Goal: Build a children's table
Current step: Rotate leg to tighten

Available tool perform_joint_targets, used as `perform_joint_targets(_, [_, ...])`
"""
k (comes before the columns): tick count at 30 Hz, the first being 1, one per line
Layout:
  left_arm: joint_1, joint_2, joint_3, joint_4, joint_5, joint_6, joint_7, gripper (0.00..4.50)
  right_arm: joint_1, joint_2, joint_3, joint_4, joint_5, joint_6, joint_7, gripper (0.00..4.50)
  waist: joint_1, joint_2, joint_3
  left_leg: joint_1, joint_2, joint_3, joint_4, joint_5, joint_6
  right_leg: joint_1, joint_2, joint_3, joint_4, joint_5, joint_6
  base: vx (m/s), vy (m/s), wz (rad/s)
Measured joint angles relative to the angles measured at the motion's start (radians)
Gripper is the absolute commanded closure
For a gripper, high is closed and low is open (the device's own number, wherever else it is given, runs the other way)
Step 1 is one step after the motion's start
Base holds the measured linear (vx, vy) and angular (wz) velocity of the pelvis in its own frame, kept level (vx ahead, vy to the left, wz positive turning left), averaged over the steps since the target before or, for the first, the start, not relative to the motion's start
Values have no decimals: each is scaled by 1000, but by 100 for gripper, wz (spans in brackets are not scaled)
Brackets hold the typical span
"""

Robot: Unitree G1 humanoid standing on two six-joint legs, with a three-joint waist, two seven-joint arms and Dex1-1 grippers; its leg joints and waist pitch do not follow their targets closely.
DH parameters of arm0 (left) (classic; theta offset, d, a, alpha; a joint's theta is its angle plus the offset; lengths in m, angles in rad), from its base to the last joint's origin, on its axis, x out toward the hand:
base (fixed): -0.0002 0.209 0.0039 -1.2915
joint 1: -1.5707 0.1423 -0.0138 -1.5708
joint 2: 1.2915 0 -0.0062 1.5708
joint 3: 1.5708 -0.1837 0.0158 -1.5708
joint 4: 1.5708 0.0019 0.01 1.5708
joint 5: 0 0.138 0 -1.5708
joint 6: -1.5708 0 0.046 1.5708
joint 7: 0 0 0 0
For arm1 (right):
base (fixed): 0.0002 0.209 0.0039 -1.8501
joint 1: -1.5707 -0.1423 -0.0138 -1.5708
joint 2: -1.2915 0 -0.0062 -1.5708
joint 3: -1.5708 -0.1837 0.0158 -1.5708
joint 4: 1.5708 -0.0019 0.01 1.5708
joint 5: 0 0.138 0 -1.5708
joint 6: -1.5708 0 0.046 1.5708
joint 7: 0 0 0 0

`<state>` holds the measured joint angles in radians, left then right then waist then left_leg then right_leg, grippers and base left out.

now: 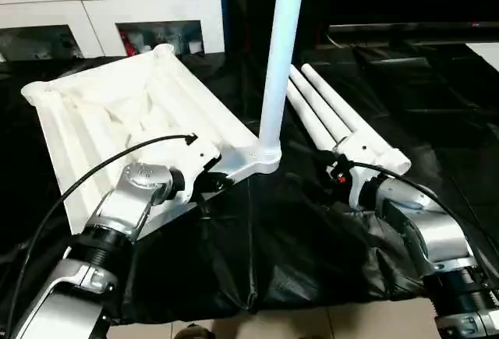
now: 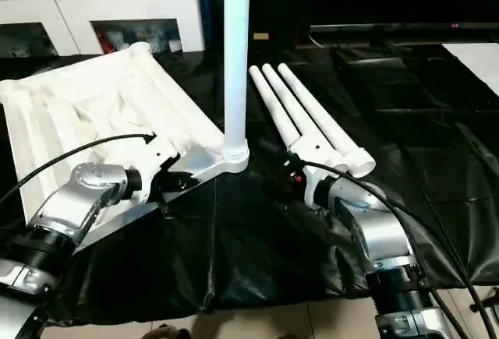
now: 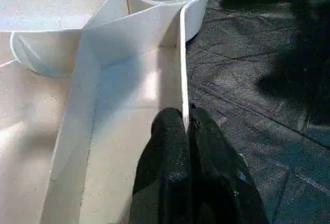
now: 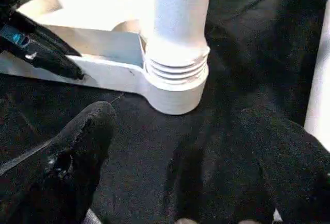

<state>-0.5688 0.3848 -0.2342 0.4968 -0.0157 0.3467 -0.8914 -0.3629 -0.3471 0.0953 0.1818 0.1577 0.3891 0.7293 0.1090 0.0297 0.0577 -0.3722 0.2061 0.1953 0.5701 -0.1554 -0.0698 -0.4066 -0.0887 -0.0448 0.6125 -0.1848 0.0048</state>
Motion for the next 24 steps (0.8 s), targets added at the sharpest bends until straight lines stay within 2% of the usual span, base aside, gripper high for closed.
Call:
perform_joint_targets(3, [1,18,0,12,-2,-29,-36,446,-33,-3,19,37,-11,-7,10,13,0,-1,1,0,0,0,0,0,0,0,0,0,0,1,0,0,0,0])
perform_joint_targets(9, [43,77,-5,-13,-23,-113,-172,446,-75,-18,56,103,-54,-61,34,13,12,-2,1,-1,-1,1,0,0,0,0,-2,0,-1,0,1,0,0,0])
perform_joint_targets(16, [66,104,-26,-38,-29,-165,-250,449,-107,-11,89,179,-46,-106,134,7,24,-4,1,-3,-1,3,3,0,1,0,-3,0,1,-1,2,0,0,0])
perform_joint_targets(24, [75,108,-34,-40,-29,-201,-296,449,-177,33,157,302,-83,-225,196,7,33,-4,1,-3,-1,3,4,0,1,0,-3,0,3,0,2,0,0,0])
